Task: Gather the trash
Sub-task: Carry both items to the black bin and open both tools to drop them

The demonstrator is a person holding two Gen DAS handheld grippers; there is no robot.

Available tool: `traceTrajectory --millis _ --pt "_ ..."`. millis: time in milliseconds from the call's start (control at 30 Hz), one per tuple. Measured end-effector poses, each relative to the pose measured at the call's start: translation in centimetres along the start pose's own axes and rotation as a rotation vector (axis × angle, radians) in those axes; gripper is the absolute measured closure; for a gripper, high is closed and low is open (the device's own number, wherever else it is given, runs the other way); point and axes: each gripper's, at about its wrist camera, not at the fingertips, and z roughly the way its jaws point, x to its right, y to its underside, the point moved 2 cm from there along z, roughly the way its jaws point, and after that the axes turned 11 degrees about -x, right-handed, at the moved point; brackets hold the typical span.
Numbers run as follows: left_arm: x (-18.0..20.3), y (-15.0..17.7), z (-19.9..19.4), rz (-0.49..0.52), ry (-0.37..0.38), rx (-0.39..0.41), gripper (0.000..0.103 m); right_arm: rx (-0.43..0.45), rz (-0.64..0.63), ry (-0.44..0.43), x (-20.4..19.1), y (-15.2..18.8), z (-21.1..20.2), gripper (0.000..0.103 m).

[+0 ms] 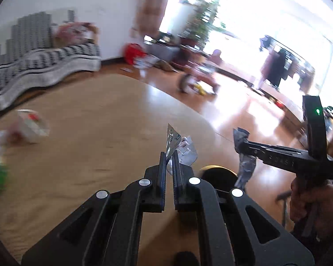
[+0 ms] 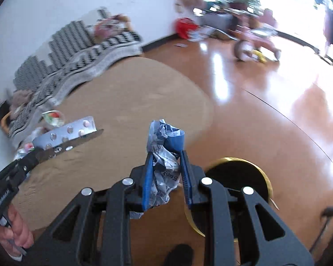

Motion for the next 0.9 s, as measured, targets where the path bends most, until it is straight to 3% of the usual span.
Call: traceTrajectory --millis 233,467,900 --pt "8.0 1.9 9.3 0.084 0.15 -0.159 0.099 -0.071 0.145 0.09 8.3 1.7 1.1 0.079" --pt "11.0 4.6 16.1 0.128 0.167 -0.291 0.099 -0.148 0.194 0.107 12.0 2.6 2.9 0.079" --pt "11.2 4.8 19.1 0.137 0.185 -0.354 0.098 -0.181 0.199 0.088 12.2 2.3 3.7 0.079"
